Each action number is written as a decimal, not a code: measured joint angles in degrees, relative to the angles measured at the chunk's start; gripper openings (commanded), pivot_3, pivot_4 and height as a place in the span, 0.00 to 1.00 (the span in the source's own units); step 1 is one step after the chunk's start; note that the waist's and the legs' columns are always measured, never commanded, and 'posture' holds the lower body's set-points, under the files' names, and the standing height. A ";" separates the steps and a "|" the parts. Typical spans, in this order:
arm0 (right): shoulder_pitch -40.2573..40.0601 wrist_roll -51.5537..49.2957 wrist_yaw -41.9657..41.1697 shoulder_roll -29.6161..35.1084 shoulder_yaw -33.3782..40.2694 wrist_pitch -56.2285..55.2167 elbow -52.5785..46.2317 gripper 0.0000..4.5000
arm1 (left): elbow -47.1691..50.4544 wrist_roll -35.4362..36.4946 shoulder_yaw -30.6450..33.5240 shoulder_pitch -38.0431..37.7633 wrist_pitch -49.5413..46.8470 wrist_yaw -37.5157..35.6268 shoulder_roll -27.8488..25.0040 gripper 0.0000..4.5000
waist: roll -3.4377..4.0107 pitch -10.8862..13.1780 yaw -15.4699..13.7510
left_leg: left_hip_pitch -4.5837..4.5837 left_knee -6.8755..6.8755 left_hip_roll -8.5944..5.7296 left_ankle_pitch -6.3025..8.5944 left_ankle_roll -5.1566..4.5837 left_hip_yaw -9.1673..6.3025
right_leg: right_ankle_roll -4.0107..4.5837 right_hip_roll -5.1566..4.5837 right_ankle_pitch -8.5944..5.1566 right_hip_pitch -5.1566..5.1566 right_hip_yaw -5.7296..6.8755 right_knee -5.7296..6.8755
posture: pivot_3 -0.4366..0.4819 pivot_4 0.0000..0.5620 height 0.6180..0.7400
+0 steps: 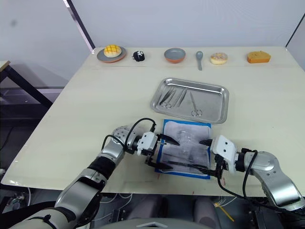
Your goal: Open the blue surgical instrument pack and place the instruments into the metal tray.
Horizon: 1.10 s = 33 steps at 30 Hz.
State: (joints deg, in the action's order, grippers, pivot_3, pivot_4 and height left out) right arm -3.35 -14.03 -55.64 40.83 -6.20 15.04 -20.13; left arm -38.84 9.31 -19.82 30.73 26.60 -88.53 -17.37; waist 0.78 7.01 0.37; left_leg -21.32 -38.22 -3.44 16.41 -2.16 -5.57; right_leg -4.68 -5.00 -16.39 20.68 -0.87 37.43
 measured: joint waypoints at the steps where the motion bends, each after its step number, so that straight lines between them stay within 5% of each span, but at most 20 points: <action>1: 0.18 0.34 0.18 -0.30 -0.23 -0.26 0.56 0.99 | 0.03 0.00 0.00 -0.01 0.00 0.00 0.00 1.00 | 0.00 0.00 -0.01 | 0.00 0.00 0.00 0.00 0.00 0.00 | 0.00 0.00 0.00 0.00 0.00 0.00 | 0.48 0.27 1.00; 13: 3.28 4.98 1.60 -1.36 -3.04 -4.60 4.33 0.99 | 0.23 0.00 0.00 -0.11 -0.08 0.04 -0.10 1.00 | -0.01 0.01 0.01 | 0.00 0.03 0.00 0.00 0.00 -0.02 | 0.01 0.00 0.00 0.00 0.01 -0.02 | 0.48 0.27 1.00; 18: 3.59 5.68 0.24 -1.20 -4.41 -6.40 5.24 0.64 | 0.23 0.00 0.00 -0.11 -0.21 0.04 -0.18 1.00 | -0.01 0.01 0.08 | 0.00 0.03 0.00 0.00 0.01 -0.03 | 0.01 0.01 0.00 0.00 0.01 -0.02 | 0.48 0.27 1.00; 23: 3.60 5.70 -2.08 -0.52 -6.25 -8.05 5.81 0.06 | 0.27 0.00 0.00 -0.12 -0.42 0.05 -0.27 1.00 | -0.03 0.00 0.16 | 0.02 0.03 0.00 0.00 0.00 -0.03 | 0.01 0.01 0.00 0.00 0.01 -0.02 | 0.48 0.27 1.00; 24: 3.60 5.72 -2.39 -0.48 -6.46 -8.39 6.14 0.01 | 0.30 0.00 0.00 -0.13 -0.46 0.06 -0.29 1.00 | -0.03 0.00 0.17 | 0.02 0.03 0.00 0.00 0.00 -0.03 | 0.01 0.01 0.00 0.00 0.01 -0.02 | 0.48 0.27 1.00; 33: 3.95 5.82 -2.80 -0.37 -6.85 -10.72 7.53 0.01 | 0.80 -0.03 -0.02 -0.29 -1.01 0.12 -0.45 1.00 | -0.06 0.00 0.20 | 0.02 0.04 0.00 0.00 0.00 -0.04 | 0.01 0.01 0.00 0.00 0.00 -0.02 | 0.48 0.27 1.00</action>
State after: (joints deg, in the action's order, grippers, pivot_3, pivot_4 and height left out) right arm 0.60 -8.21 -58.43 40.45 -13.05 4.32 -12.60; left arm -38.04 9.28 -19.84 30.44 25.59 -88.40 -17.82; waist 0.72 7.01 0.57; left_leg -21.30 -38.18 -3.44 16.41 -2.16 -5.61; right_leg -4.67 -4.99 -16.39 20.68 -0.87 37.41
